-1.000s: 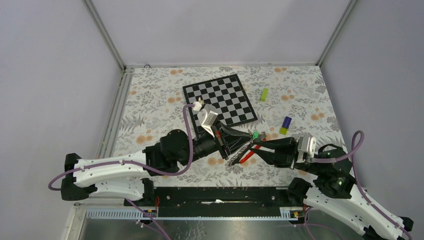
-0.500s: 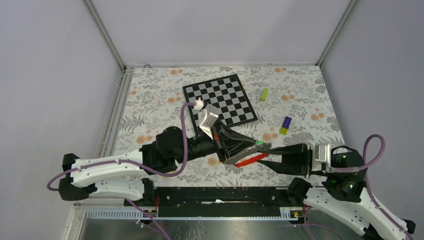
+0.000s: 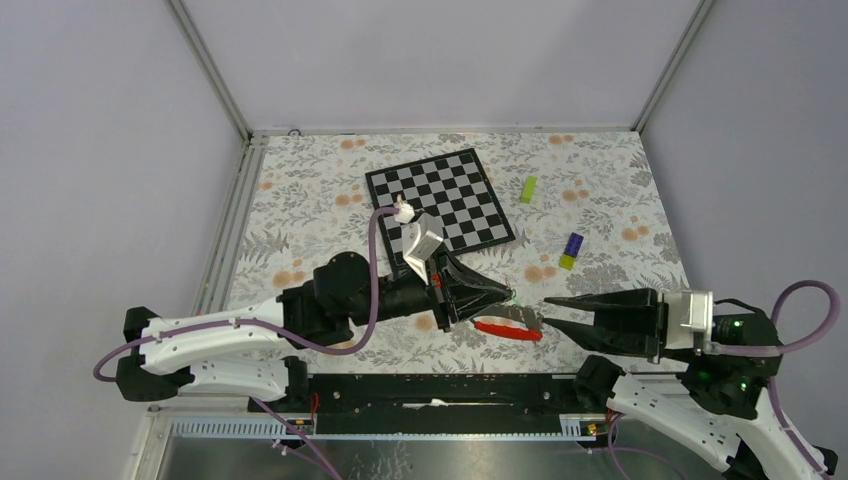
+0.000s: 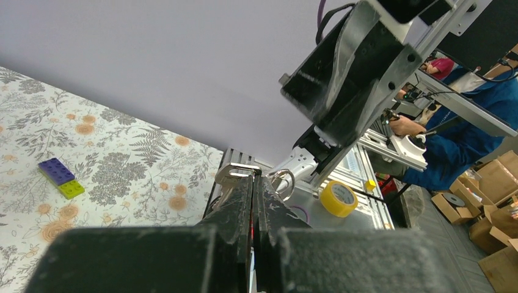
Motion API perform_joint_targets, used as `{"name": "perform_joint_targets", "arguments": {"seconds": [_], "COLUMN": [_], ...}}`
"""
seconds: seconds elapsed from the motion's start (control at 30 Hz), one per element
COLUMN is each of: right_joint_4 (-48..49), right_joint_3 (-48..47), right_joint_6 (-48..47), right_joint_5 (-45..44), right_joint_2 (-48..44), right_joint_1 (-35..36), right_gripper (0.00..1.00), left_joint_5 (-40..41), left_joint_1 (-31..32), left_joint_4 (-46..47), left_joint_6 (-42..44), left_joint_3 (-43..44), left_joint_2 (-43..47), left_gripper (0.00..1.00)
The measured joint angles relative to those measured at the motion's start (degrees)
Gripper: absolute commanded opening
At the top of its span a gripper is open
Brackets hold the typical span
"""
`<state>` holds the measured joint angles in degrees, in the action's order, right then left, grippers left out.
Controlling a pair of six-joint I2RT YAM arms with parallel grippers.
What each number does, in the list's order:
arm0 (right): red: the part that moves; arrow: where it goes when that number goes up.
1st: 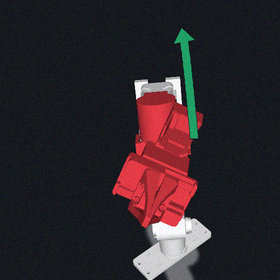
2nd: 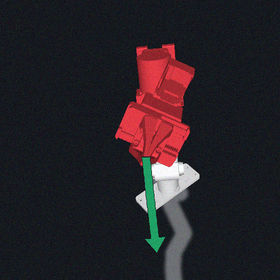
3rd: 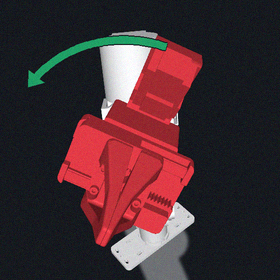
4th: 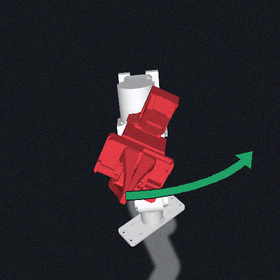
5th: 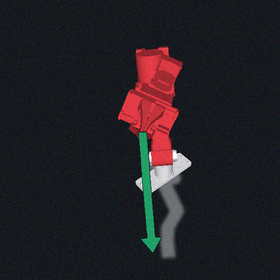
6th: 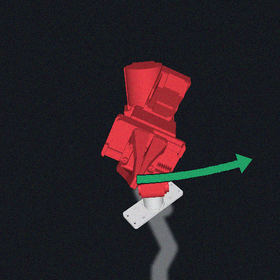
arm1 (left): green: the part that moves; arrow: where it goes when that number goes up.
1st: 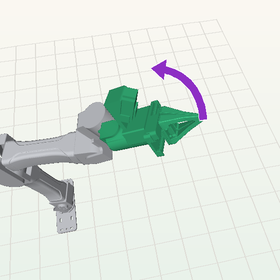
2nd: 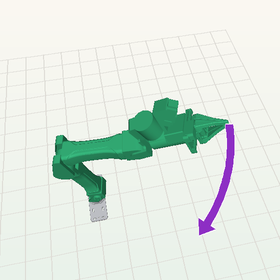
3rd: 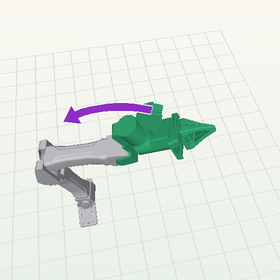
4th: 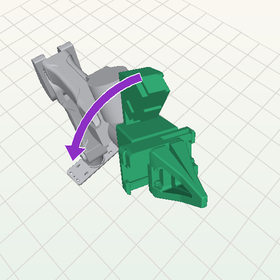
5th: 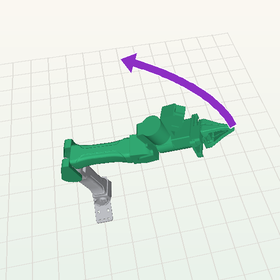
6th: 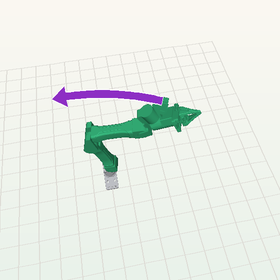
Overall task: Remove the keys from the keyring
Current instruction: Remove the key from the keyring.
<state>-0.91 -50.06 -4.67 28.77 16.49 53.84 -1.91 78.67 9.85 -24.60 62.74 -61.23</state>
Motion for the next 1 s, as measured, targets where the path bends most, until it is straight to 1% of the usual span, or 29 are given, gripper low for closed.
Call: {"name": "perform_joint_targets", "arguments": {"seconds": [0.2, 0.4, 0.57, 0.8, 1.0], "right_joint_4": [-7.7, -12.9, -13.5, -12.7, -9.3], "right_joint_3": [-6.1, -6.4, -2.9, 1.9, 4.7], "right_joint_6": [-0.7, -0.9, -0.8, 0.0, 2.1], "right_joint_5": [-5.2, -7.0, -8.5, -12.3, -12.7], "right_joint_2": [0.4, 1.5, 2.0, 2.6, 2.9], "right_joint_1": [0.0, 0.0, 0.0, 0.0, 0.0], "right_gripper": [0.35, 0.32, 0.26, 0.26, 0.27], "left_joint_5": [-1.3, -1.6, -2.4, -3.3, -4.3], "left_joint_1": [0.0, 0.0, 0.0, 0.0, 0.0], "left_joint_4": [-1.8, -3.0, -3.0, -2.9, -2.9], "left_joint_6": [0.6, 0.9, 1.0, 1.1, 1.3], "left_joint_3": [0.7, 1.2, 1.8, 1.9, 1.9], "left_joint_2": [0.3, 1.0, 1.0, 1.1, 1.1], "left_gripper": [0.0, 0.0, 0.0, 0.0, 0.0]}}
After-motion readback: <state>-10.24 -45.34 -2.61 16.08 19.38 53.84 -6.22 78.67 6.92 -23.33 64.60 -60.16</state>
